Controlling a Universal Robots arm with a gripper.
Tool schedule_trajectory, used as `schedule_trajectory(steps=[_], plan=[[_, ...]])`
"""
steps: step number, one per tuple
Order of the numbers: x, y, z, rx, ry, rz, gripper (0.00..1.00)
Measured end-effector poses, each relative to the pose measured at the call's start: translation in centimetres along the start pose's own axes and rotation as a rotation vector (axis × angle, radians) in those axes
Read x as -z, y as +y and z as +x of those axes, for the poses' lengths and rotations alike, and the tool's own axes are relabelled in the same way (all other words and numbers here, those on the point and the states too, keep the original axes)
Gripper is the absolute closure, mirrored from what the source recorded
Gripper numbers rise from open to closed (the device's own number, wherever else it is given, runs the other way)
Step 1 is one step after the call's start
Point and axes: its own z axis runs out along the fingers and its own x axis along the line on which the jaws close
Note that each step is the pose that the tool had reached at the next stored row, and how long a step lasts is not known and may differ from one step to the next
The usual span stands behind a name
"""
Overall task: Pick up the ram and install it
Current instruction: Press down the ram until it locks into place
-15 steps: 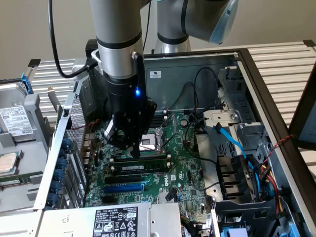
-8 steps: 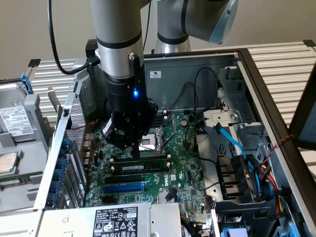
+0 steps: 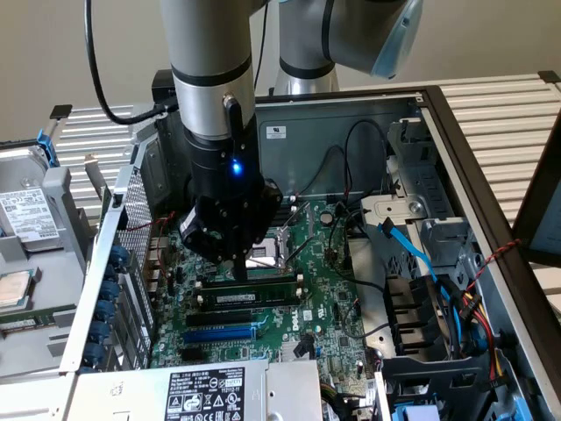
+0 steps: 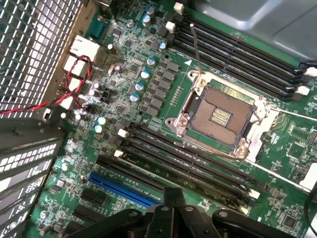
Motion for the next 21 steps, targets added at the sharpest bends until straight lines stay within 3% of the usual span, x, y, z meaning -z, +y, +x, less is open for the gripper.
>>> schedule_trajectory(steps=[17, 21], plan=[[0.0, 0.0, 0.0, -0.283, 0.0087, 0.0035, 0.9], [0.01, -0.01, 0.0, -0.308, 0.0117, 0.0021, 0.9]])
